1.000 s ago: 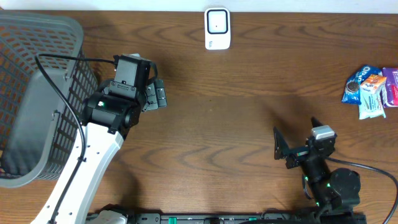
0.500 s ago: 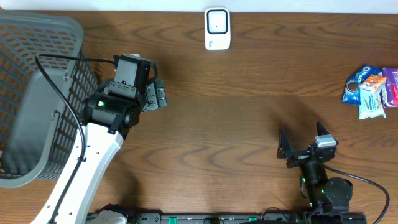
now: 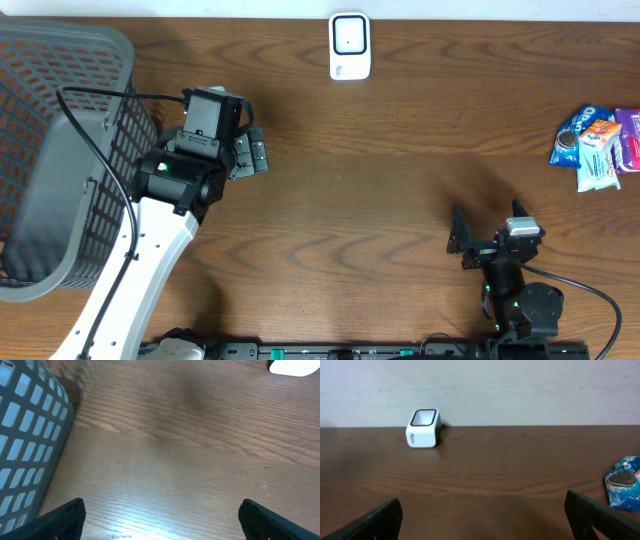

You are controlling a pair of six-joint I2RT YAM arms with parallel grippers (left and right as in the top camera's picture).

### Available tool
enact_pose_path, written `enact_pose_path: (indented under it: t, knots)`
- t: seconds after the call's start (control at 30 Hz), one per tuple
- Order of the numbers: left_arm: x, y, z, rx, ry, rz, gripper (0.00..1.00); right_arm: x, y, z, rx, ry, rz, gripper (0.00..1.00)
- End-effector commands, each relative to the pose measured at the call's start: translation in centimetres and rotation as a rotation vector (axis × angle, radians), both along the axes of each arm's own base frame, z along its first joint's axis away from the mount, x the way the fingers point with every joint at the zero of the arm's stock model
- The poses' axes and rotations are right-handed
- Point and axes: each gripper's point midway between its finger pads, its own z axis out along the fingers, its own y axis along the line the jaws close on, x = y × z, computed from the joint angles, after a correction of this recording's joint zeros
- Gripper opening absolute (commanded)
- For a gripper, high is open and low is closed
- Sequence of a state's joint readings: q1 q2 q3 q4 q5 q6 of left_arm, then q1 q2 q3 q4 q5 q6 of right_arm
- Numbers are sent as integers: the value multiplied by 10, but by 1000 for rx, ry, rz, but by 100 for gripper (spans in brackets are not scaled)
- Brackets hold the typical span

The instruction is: Scan the item barcode

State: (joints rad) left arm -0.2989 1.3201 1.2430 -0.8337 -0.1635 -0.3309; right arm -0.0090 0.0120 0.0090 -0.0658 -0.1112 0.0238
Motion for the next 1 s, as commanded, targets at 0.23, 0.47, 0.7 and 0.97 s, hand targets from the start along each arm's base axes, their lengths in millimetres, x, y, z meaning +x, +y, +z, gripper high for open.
enact_pose_path:
  t: [0.23, 0.47, 0.7, 0.97]
  knots:
    - [1, 2, 1, 16, 0, -11, 98, 0, -6, -1, -31, -2, -24, 99]
    - [1, 2, 1, 16, 0, -11, 98, 0, -1, -1, -29, -2, -6, 99]
    - [1, 2, 1, 16, 0, -11, 98, 0, 2, -1, -29, -5, 8, 99]
    - [1, 2, 1, 16, 0, -11, 98, 0, 3, -1, -29, -5, 10, 99]
